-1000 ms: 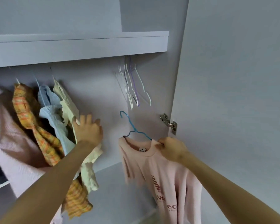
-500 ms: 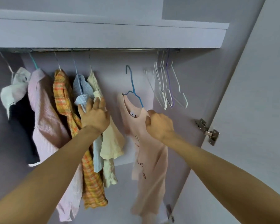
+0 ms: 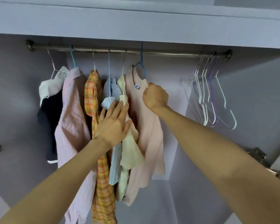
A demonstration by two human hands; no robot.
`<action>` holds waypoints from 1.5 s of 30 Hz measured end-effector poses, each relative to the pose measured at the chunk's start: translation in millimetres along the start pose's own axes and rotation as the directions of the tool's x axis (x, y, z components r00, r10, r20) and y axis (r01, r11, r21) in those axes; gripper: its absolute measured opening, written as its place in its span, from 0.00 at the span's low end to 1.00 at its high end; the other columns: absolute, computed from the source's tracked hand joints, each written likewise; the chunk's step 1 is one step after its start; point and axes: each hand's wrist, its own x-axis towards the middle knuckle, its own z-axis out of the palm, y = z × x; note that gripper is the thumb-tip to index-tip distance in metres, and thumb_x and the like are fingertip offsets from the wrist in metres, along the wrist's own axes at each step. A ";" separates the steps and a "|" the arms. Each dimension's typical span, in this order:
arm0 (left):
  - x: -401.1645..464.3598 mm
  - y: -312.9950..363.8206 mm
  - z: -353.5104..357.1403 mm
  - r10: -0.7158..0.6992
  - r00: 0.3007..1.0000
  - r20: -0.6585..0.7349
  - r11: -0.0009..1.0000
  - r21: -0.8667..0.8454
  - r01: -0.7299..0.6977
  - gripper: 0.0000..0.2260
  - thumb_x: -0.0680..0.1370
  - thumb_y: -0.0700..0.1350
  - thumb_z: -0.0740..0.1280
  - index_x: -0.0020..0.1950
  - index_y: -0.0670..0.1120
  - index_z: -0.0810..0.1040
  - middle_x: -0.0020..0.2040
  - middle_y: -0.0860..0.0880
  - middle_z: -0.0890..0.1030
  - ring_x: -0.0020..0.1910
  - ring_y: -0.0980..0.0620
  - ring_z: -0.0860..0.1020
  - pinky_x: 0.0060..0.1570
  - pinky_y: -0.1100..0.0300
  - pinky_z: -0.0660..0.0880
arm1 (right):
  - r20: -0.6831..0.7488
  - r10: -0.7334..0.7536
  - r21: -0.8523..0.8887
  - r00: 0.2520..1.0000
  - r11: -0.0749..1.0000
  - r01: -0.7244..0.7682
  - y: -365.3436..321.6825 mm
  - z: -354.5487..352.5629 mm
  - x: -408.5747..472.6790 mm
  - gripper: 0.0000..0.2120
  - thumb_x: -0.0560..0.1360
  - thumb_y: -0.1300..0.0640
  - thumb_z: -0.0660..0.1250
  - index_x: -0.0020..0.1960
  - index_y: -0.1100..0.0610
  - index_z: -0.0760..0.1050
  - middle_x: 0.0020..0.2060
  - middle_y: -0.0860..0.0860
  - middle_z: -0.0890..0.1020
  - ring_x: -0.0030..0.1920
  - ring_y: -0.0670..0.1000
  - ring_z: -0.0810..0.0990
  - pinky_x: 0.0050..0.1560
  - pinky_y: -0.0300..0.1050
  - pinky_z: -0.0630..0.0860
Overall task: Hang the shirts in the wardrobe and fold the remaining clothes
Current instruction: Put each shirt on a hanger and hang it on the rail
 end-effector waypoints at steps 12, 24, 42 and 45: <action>-0.9 7.0 -16.5 -0.026 0.983 0.179 1.000 0.007 0.025 0.27 0.82 0.53 0.49 0.77 0.46 0.44 0.77 0.44 0.46 0.75 0.41 0.40 0.74 0.49 0.46 | 0.333 0.033 0.134 0.943 0.988 -0.082 13.8 2.3 -22.1 0.21 0.79 0.60 0.56 0.71 0.60 0.60 0.65 0.59 0.71 0.63 0.62 0.72 0.61 0.53 0.70; -151.8 27.7 -70.8 -0.308 0.946 0.103 0.851 -0.415 0.322 0.23 0.78 0.41 0.62 0.73 0.45 0.63 0.73 0.43 0.63 0.73 0.44 0.58 0.71 0.49 0.58 | 0.281 0.013 0.409 0.960 0.903 -0.132 9.8 -20.4 -205.7 0.18 0.77 0.65 0.58 0.67 0.62 0.68 0.64 0.57 0.72 0.66 0.56 0.69 0.63 0.41 0.65; -583.1 134.4 -161.1 -0.989 -0.151 0.006 -0.146 -0.296 0.944 0.12 0.79 0.40 0.62 0.60 0.43 0.78 0.56 0.44 0.81 0.56 0.47 0.79 0.49 0.66 0.67 | 0.757 -0.650 0.647 -0.070 0.760 -0.053 -101.5 11.9 -525.7 0.12 0.79 0.64 0.54 0.55 0.62 0.76 0.40 0.52 0.81 0.41 0.53 0.78 0.49 0.48 0.75; -657.0 184.7 -199.2 -0.912 -0.400 -0.094 -0.357 -0.303 0.884 0.12 0.78 0.38 0.62 0.59 0.43 0.78 0.55 0.42 0.82 0.53 0.45 0.80 0.50 0.62 0.70 | 0.647 -0.703 0.729 -0.295 0.684 -0.030 -132.1 -15.7 -600.4 0.11 0.79 0.63 0.53 0.51 0.58 0.75 0.37 0.47 0.78 0.38 0.51 0.78 0.48 0.47 0.76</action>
